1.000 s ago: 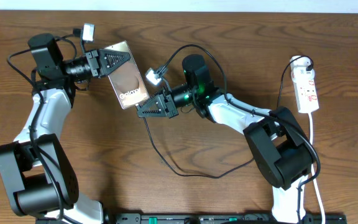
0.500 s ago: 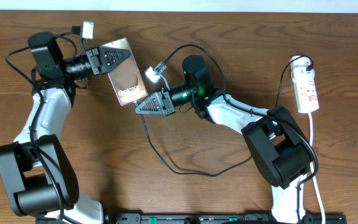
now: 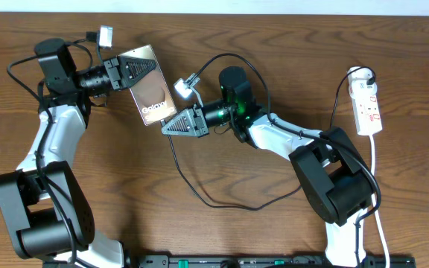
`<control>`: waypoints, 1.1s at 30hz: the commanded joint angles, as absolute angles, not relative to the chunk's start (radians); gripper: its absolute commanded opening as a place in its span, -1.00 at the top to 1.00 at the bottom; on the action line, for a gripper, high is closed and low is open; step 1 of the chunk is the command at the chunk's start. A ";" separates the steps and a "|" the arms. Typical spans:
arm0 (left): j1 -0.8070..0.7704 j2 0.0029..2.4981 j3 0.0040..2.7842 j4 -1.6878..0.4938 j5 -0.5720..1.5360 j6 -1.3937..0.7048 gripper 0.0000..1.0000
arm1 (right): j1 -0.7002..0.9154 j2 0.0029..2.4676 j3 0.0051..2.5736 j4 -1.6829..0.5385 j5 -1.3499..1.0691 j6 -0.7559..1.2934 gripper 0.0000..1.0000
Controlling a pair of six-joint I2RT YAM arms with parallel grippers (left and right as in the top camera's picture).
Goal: Plug charger to phone and switch on socket
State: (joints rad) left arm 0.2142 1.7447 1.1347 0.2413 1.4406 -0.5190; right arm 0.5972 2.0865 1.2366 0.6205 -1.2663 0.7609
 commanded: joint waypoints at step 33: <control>0.173 1.728 1.116 0.203 1.571 -0.505 0.85 | 0.568 2.068 1.283 0.677 -1.077 0.762 -0.11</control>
